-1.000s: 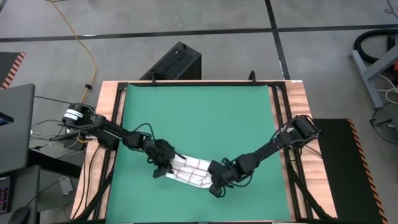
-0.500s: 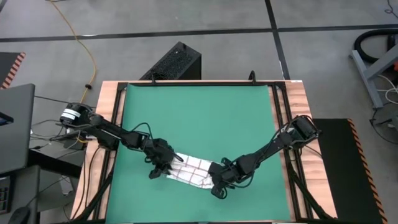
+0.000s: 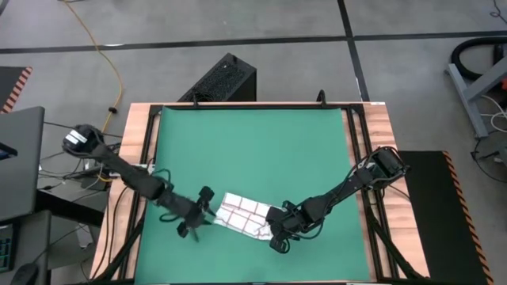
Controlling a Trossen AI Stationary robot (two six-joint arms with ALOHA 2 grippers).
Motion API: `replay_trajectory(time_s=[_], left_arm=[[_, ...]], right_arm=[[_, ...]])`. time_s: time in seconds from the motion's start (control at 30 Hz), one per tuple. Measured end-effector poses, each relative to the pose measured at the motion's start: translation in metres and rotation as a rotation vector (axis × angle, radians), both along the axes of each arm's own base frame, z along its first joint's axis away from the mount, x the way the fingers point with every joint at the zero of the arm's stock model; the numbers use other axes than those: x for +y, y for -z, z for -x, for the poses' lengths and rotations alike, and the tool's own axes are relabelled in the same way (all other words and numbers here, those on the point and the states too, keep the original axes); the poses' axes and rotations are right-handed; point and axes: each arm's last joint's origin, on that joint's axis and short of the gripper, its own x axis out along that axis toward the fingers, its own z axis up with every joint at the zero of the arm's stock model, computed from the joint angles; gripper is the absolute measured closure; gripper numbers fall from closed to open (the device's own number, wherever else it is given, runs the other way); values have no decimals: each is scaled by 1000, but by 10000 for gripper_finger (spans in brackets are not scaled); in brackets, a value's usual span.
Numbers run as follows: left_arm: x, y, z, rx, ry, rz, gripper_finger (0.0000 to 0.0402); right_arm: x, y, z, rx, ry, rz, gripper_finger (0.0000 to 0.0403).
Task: Roll towel into tight, uniform cylinder
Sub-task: Roll the kitchen towel on the table
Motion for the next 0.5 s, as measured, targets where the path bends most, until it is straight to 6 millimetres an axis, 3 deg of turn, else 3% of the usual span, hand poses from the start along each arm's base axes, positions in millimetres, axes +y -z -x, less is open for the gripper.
replay_trajectory(time_s=[0.1, 0.23, 0.5], left_arm=[[-15, 5, 0, -91, 30, -149, 261], [-24, 20, -7, -118, 46, -218, 256], [-22, 54, -22, -85, -89, -289, 250]], right_arm=[[0, 0, 0, 1, -1, -3, 367], [0, 0, 0, 1, -2, -6, 367], [2, 0, 1, 5, -13, -18, 367]])
